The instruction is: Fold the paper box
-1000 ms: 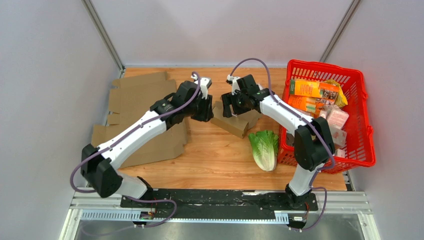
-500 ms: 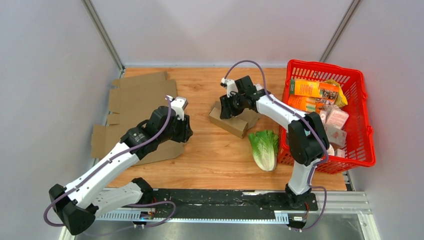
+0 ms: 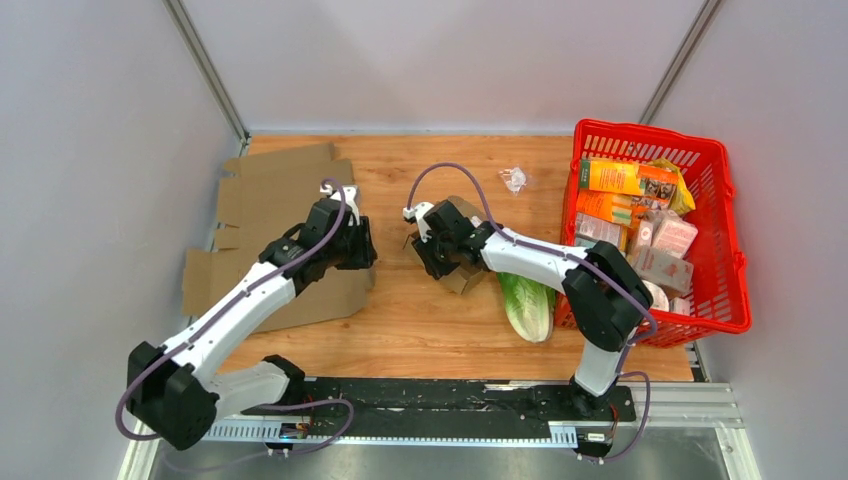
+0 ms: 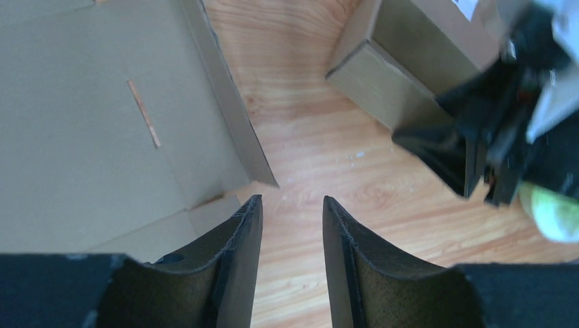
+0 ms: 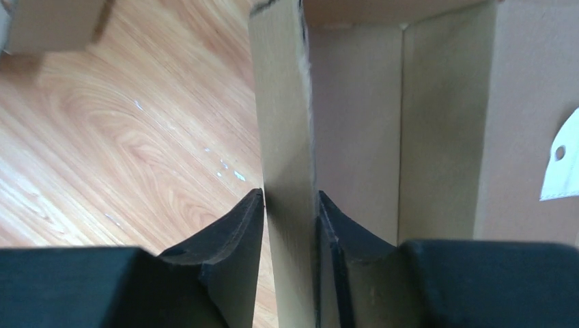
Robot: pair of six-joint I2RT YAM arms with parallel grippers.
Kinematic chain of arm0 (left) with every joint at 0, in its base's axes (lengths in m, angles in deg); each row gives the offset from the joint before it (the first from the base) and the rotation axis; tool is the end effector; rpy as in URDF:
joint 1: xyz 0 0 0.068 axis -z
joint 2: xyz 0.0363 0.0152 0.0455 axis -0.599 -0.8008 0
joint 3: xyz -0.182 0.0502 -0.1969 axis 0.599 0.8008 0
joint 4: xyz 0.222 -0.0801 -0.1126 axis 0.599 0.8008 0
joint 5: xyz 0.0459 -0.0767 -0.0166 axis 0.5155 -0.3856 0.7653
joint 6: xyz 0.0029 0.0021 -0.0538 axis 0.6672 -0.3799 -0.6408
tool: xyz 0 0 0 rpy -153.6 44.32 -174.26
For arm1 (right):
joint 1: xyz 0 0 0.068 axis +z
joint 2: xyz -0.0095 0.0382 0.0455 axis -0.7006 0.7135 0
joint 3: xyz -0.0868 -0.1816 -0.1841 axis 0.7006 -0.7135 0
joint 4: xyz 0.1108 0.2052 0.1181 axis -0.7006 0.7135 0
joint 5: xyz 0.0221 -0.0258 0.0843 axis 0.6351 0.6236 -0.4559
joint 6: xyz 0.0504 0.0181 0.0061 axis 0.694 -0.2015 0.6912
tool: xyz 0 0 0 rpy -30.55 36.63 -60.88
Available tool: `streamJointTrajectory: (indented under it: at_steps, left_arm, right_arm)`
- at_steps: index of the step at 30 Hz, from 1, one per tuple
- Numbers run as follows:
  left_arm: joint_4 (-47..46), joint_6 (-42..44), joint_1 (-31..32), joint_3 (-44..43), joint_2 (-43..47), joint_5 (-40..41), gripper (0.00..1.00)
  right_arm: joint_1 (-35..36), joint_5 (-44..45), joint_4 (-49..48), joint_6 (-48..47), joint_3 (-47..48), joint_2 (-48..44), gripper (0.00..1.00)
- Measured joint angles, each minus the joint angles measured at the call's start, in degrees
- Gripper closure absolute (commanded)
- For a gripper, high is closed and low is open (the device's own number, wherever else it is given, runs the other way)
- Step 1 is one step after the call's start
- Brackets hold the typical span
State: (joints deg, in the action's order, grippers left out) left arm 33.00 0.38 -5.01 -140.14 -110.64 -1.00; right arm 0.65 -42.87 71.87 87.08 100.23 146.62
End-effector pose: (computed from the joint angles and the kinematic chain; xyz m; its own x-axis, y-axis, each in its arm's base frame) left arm 0.1961 -0.1182 0.2852 -0.7430 -0.1026 -0.6614 0.1372 0.9438 -0.3006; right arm 0.2650 0.2696 0.2013 -0.6038 -0.5613 -0.5660 -0.7149 0.6954 0.0730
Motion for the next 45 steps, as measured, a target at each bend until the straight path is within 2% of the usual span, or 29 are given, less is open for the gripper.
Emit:
streamJointTrajectory:
  at_steps: [5,13,20,27,31,34,36,37,40,45]
  left_arm:
    - [-6.75,-3.04,-5.60,-0.07,-7.93,-6.38,0.51]
    - [-15.02,-3.80,-6.38,-6.91,-25.20,-14.62,0.49]
    - [-14.93,-2.27,-6.38,-17.55,-37.00,-17.22,0.58]
    - [-14.84,-0.61,-6.32,-18.16,-41.38,-19.06,0.65]
    - [-14.95,0.48,-5.97,-18.16,-41.44,-19.45,0.71]
    - [-15.41,1.14,-5.62,-17.55,-41.44,-19.52,0.74]
    - [-16.17,1.46,-5.55,-17.07,-41.44,-19.89,0.75]
    - [-16.41,1.64,-5.55,-17.00,-41.44,-20.04,0.75]
    - [-17.46,2.01,-5.53,-16.55,-41.42,-20.41,0.76]
    - [-19.08,2.01,-5.53,-15.37,-40.92,-20.68,0.76]
  right_arm:
    - [1.36,2.60,-3.45,0.11,-4.44,-0.81,0.63]
    - [3.19,2.10,-8.76,0.33,-8.26,-0.96,0.64]
    - [3.58,1.64,-10.71,1.14,-9.44,-1.25,0.63]
    - [3.58,0.96,-11.63,1.99,-9.44,-1.53,0.62]
    - [3.56,0.63,-11.63,3.17,-9.42,-1.79,0.53]
    - [3.02,0.52,-10.12,5.42,-8.83,-2.29,0.38]
    - [2.23,0.61,-7.52,7.80,-7.32,-2.89,0.31]
    - [1.46,0.63,-6.01,9.20,-6.21,-3.37,0.22]
    - [-1.60,1.66,-1.49,13.29,-2.25,-5.16,0.11]
    - [-8.55,7.93,6.99,20.31,7.93,-5.60,0.11]
